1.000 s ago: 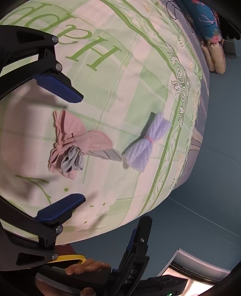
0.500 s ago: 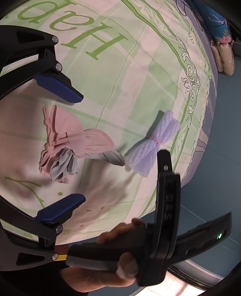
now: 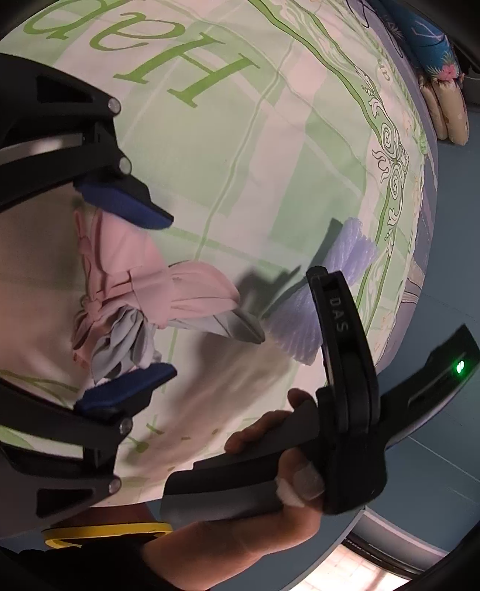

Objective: Collect trash
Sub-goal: 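Grasp the lavender foam net with the right tool while the left tool grasps the pink cloth, then carry the foam net and pink cloth over the bin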

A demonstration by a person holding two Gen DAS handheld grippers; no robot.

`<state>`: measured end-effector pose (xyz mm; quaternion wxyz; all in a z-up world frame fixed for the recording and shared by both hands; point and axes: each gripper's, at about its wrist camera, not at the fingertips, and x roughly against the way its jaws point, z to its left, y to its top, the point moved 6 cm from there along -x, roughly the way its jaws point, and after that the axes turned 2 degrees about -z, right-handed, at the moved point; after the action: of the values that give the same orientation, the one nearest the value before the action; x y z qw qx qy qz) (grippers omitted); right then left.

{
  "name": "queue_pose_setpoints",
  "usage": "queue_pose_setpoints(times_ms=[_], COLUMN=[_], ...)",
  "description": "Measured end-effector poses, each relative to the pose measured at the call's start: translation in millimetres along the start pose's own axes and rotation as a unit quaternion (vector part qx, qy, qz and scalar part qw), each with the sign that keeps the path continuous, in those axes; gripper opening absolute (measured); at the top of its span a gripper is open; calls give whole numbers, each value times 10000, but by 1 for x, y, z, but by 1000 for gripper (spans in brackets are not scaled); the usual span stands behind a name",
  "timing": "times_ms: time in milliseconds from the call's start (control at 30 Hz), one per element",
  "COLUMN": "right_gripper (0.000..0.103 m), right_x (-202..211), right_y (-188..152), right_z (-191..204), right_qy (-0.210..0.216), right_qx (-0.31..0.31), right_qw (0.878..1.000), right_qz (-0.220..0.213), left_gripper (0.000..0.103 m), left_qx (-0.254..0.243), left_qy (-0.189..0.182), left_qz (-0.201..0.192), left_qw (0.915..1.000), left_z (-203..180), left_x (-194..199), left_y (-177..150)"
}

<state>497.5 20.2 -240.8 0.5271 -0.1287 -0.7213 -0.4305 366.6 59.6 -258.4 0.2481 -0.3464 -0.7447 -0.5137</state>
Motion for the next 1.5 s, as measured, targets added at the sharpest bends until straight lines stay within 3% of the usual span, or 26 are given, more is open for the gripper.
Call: queue_pose_setpoints(times_ms=[133,333,467,567,1033,1500], right_gripper=[45,28,26,26,26,26], right_x=[-8,-8,6,25,127,235], right_y=[-1,-4,-5,-5,-33,-112], right_z=[-3,-6,-11,-15,-18,-31], right_qy=[-25,-105,-151,3,279,120], right_qx=[-176,-276,-449,-613,-874,-1471], right_qw=[9998,9996,9986,9972,9895,9719], right_qz=[80,6,-227,-432,-1117,-1832], left_gripper=[60,34,26,25,25,25], left_qx=[-208,-278,-280,-240,-554,-1043], left_qy=[110,146,130,-25,16,-534], left_qz=[24,111,102,126,-348,-1080], left_qw=[9997,9994,9995,9996,9979,9872], left_z=[-5,-5,-7,-10,-31,-94], left_x=[-2,-4,0,6,81,178], left_y=[-5,-7,-7,-6,0,-2])
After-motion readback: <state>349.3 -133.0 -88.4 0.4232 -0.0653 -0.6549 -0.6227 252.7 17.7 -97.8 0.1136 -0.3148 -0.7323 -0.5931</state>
